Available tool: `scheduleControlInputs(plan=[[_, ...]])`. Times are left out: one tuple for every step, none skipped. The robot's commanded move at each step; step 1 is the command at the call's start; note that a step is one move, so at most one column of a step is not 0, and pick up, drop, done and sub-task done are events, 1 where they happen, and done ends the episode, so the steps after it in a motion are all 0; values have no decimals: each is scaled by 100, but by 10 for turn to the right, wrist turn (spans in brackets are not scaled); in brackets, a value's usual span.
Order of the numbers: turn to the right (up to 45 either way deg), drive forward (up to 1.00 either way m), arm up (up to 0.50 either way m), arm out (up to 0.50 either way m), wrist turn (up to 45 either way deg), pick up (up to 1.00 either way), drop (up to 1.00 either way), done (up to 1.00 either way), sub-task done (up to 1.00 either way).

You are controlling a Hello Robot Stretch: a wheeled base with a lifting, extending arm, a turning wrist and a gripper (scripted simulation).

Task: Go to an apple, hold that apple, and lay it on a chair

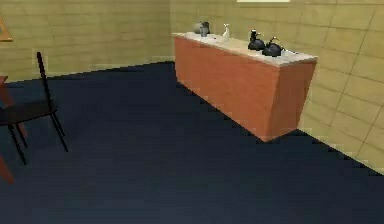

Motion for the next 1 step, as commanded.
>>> scheduleControlInputs(plan=[[-450,0,0,0,0,0,0,0,0]])
